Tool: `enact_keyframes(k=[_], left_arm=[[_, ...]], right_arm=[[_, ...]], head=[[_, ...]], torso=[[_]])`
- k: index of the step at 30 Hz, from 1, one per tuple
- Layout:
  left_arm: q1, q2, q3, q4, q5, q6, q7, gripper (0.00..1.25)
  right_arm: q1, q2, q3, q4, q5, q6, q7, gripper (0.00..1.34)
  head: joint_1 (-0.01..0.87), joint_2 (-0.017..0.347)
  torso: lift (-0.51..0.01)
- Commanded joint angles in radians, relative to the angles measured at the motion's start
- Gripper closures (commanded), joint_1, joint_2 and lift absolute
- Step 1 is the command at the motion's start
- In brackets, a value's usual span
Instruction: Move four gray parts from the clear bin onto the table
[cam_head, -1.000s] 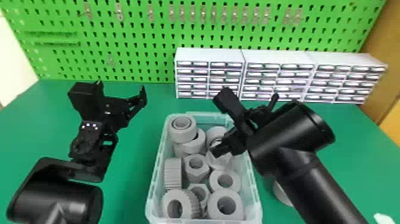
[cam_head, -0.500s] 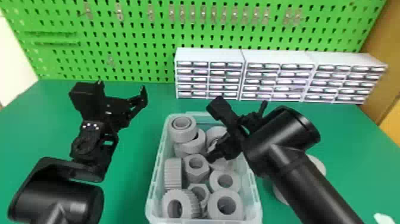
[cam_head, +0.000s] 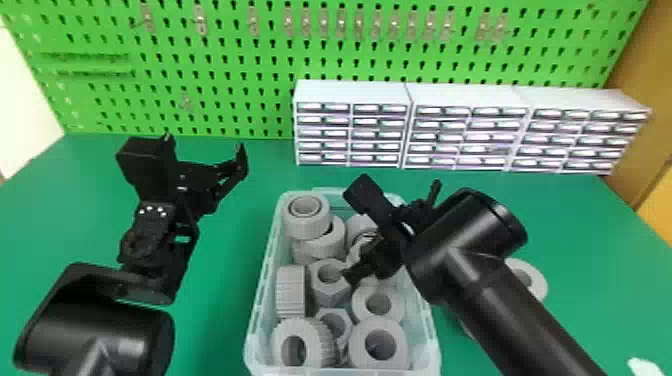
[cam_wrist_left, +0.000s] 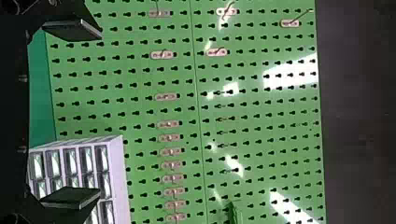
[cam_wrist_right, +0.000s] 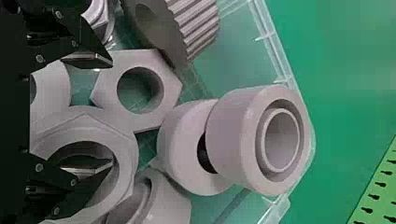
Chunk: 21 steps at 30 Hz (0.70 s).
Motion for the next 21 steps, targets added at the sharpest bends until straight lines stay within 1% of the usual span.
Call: enact_keyframes(k=[1, 10, 13, 16, 19, 21], left_arm=[[0.001, 0.002, 0.000, 0.000, 0.002, 0.000, 0.000, 0.11], [0.001, 0.005, -0.002, 0.000, 0.002, 0.000, 0.000, 0.11], [0.001, 0.005, -0.002, 0.000, 0.004, 0.000, 0.000, 0.11], [0.003, 0.006, 0.000, 0.000, 0.004, 0.000, 0.000, 0.11], [0.003, 0.006, 0.000, 0.000, 0.005, 0.000, 0.000, 0.11], [0.003, 0.006, 0.000, 0.000, 0.005, 0.000, 0.000, 0.11]], right_arm=[[0.003, -0.003, 0.004, 0.005, 0.000, 0.000, 0.000, 0.50], [0.005, -0.006, 0.008, 0.019, 0.000, 0.000, 0.000, 0.51], [0.005, -0.008, 0.013, 0.019, -0.002, 0.000, 0.000, 0.55], [0.005, -0.008, 0.024, 0.019, 0.003, 0.006, 0.000, 0.74], [0.001, -0.008, 0.033, 0.019, 0.009, 0.009, -0.001, 1.00], [0.003, -0.006, 0.031, 0.017, -0.005, 0.006, -0.012, 1.13]], head=[[0.678, 0.034], [0.678, 0.034], [0.678, 0.034], [0.678, 0.034], [0.678, 0.034], [0.678, 0.034]], torso=[[-0.050], [-0.050], [-0.050], [-0.050], [-0.050], [-0.050]])
